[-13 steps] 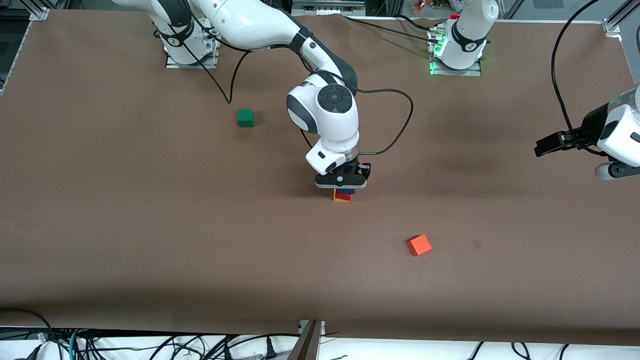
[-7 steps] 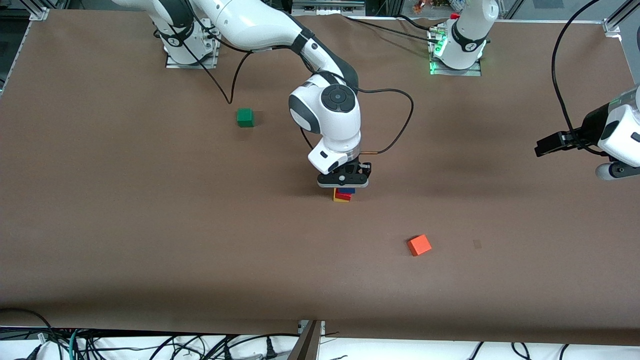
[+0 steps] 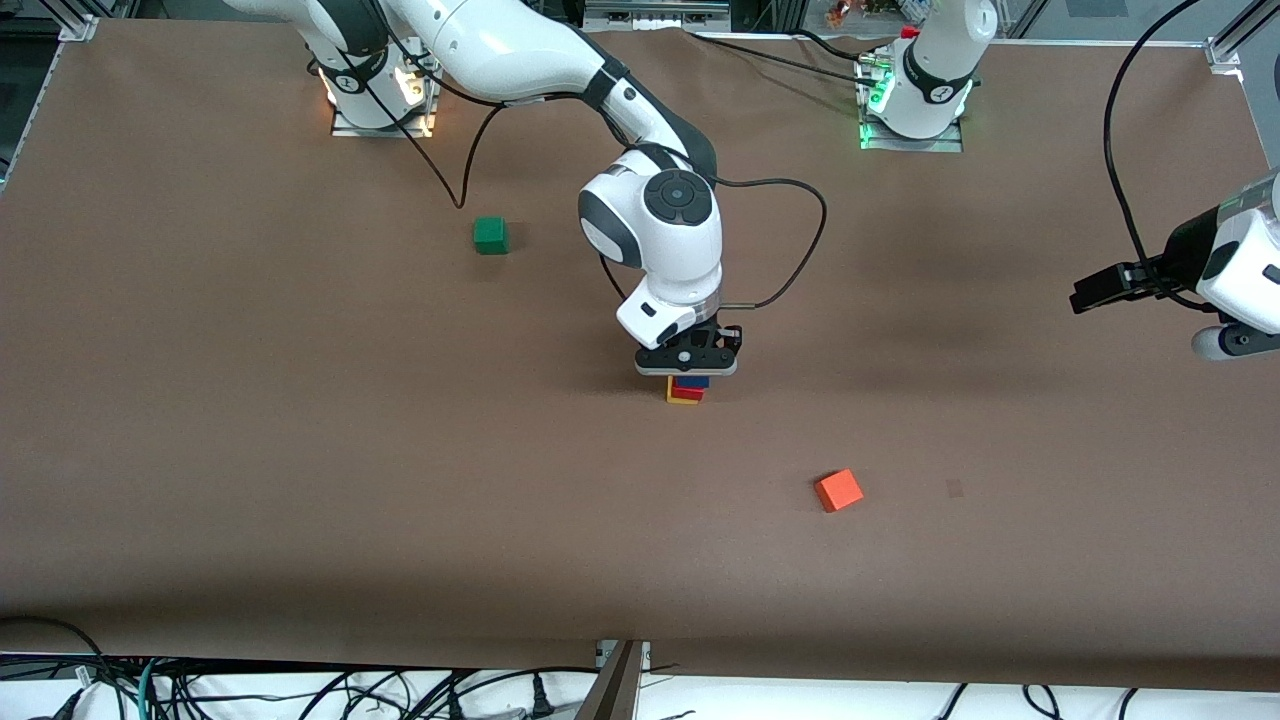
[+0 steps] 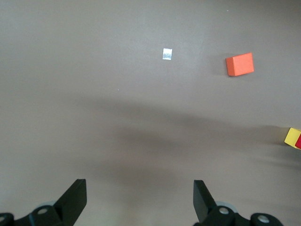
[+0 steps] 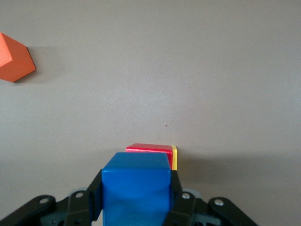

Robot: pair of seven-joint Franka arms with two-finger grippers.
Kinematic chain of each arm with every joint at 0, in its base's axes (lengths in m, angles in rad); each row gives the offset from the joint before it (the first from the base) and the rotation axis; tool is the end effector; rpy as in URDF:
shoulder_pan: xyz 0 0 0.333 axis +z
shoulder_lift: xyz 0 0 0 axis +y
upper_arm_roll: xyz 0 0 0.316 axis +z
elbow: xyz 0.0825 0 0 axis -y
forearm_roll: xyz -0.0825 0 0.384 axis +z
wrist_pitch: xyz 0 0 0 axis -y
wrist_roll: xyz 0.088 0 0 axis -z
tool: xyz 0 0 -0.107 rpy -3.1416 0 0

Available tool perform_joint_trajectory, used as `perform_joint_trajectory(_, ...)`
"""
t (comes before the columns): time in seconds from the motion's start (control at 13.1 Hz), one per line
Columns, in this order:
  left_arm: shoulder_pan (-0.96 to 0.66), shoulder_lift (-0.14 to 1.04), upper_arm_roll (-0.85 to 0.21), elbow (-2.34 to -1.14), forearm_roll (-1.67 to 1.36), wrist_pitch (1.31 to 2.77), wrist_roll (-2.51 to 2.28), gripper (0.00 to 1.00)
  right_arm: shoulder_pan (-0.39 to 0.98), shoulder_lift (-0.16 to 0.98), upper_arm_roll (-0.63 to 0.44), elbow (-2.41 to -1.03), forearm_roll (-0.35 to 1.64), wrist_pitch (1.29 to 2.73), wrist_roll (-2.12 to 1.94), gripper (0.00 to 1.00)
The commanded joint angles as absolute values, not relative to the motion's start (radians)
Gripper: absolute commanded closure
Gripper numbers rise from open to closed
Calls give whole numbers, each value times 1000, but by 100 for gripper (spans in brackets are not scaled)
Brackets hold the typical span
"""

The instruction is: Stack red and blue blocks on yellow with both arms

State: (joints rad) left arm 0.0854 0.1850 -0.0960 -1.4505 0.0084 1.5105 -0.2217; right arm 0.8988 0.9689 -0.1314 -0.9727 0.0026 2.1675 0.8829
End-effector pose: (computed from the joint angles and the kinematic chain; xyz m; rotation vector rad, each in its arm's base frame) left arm 0.6015 -0.0003 0.5692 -3.1129 -0.3306 0.1950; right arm 0.5492 0.5884 0.3005 -3.0169 0.0717 -0.3496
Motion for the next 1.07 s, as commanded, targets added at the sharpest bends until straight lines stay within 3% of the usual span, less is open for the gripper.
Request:
perform_joint_trajectory(0.0,98,179,-110,-1457,23,1520,-209,0,900,988,-132,-936,-15,2152,885,52)
perform_joint_trajectory(0.31,98,179,-110,-1457,23,1520,-209,0,900,991,-130,-937,-35,2154,887,48)
perform_joint_trajectory(0.46,98,181,-110,-1457,23,1520,-209,0,900,991,-130,-937,-35,2157,885,12)
perform_joint_trajectory(0.69,98,181,-110,-1457,23,1520,-209,0,899,989,-130,-937,-35,2157,885,4)
perform_joint_trajectory(0.99,98,181,-110,-1457,23,1520,-209,0,878,951,-126,-931,-20,2079,879,1)
